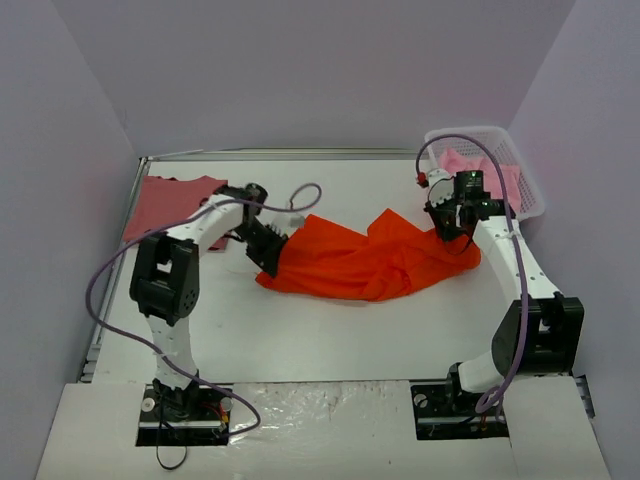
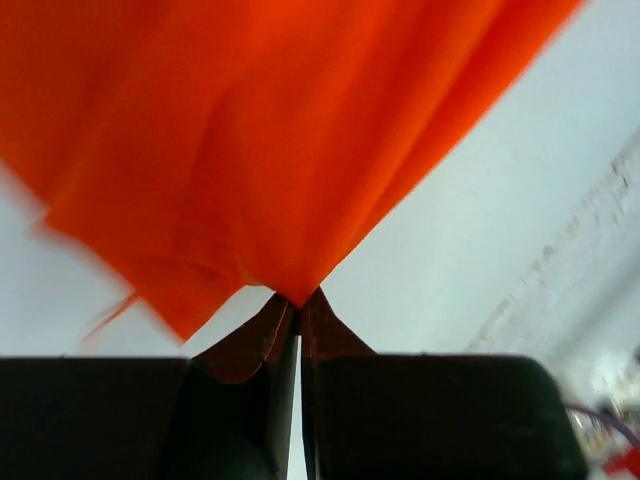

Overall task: Fold and stack the t-shirts
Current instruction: Flatten out the tshirt

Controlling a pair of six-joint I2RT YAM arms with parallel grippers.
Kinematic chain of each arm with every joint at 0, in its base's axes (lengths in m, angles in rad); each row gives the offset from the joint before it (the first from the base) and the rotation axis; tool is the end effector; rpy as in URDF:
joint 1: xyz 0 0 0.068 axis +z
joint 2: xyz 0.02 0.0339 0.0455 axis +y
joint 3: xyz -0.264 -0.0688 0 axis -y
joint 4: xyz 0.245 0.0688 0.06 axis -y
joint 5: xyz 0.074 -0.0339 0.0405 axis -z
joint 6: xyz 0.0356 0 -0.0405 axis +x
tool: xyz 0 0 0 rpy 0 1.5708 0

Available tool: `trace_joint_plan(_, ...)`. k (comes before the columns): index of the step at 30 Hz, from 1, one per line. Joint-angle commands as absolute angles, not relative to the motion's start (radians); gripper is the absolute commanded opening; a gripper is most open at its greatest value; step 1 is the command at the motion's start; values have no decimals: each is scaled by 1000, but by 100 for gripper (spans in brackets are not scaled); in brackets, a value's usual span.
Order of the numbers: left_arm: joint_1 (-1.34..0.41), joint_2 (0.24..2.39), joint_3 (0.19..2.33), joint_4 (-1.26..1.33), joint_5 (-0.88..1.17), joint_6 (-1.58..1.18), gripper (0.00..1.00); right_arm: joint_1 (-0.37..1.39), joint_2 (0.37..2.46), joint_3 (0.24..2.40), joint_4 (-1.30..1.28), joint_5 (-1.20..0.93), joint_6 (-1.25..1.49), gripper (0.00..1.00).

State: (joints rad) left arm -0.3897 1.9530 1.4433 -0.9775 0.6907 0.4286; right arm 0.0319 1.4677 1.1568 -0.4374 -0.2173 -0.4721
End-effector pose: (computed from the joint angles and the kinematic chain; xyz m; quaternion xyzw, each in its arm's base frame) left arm 0.3337 -0.1616 0.1902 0.3870 0.8569 -0.3374 0.0459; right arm 0.3237 0.0180 0.2843 -0.2692 0.8716 0.0102 0.4095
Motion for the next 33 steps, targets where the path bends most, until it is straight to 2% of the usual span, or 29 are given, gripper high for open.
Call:
trace_joint_plan(1,-240,1793,1638,-1003,560,367,2,21,1419,1311,-433,-137,-449,0)
trace_joint_plan(5,-152,1749,1784,-1009,445,305,2,20,1465,1474,-433,-91,-428,0)
trace_joint_plan(12,-143,1717,1937,-1063,327,282,2,14,1514,1666,-434,-74,-387,0)
trace_joint_plan(23,-143,1622,1894,-1054,259,304,2,5,1437,1611,-434,-63,-413,0)
trace_joint_plan(29,-146,1540,1881,-1133,449,373,2,5,1345,1537,-434,-83,-411,0)
trace_joint_plan(33,-160,1456,1791,-1150,491,408,2,5,1244,1459,-448,-106,-414,0)
